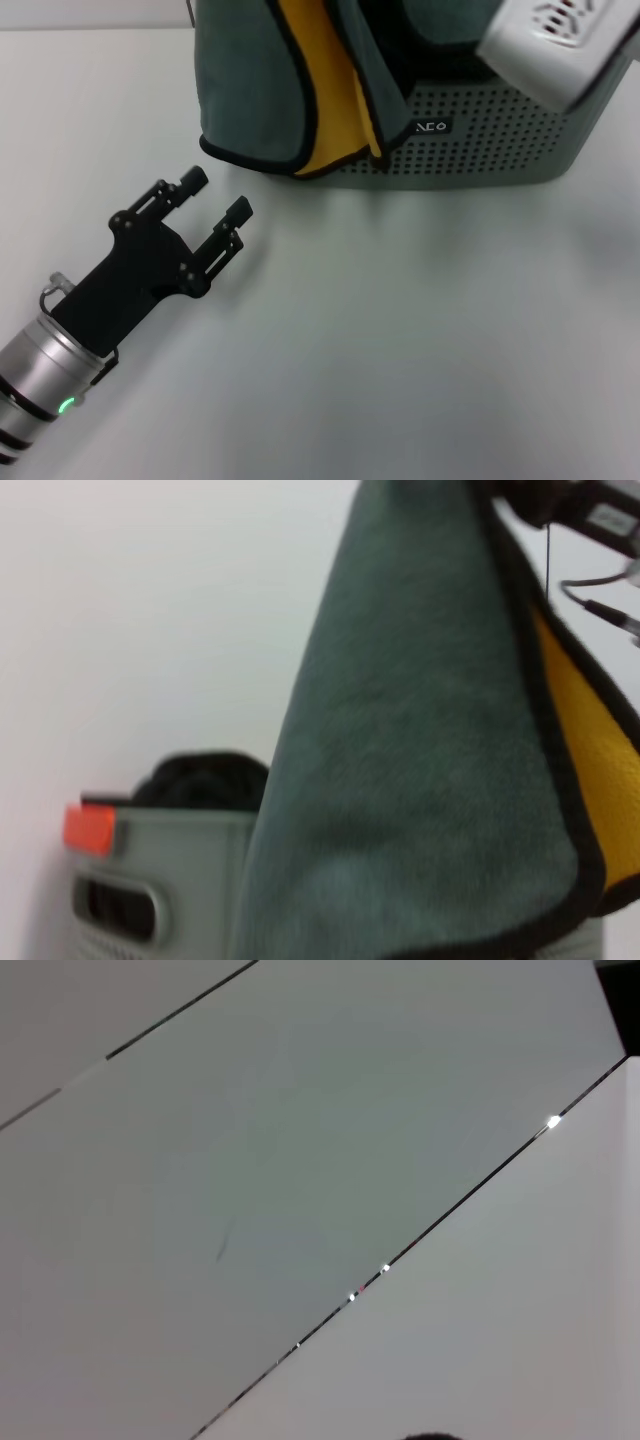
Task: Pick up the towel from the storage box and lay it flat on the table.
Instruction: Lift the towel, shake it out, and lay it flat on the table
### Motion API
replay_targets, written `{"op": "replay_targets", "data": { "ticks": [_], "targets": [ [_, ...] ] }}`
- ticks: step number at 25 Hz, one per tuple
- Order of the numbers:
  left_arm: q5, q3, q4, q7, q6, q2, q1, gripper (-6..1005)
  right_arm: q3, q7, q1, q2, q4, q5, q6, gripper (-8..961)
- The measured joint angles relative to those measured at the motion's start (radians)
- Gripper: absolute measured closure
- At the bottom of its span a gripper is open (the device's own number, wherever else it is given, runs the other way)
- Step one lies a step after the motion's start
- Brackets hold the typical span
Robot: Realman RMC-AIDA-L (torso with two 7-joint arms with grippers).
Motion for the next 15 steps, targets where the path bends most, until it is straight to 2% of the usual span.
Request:
{"op": "replay_targets", "data": {
  "ticks": [4,10,15],
  "targets": [
    [-0.055,-0.01,-0.104,0.211,0.066,0.0,-0.04,401,-0.014,0.002,0.036,0.0,0.016,0.006,-0.053,907],
    [-0.044,-0.07,-0.223,0.508,0.202,0.0,-0.071,376,-0.028,0.002,0.073,0.0,0.025,0.013,-0.105,904],
    [0.005,-0.112,-0.304,0.647,0.21,0.0,-0.119,342,-0.042,0.002,0.107,0.0,0.026,0.013,-0.156,902]
  ]
}}
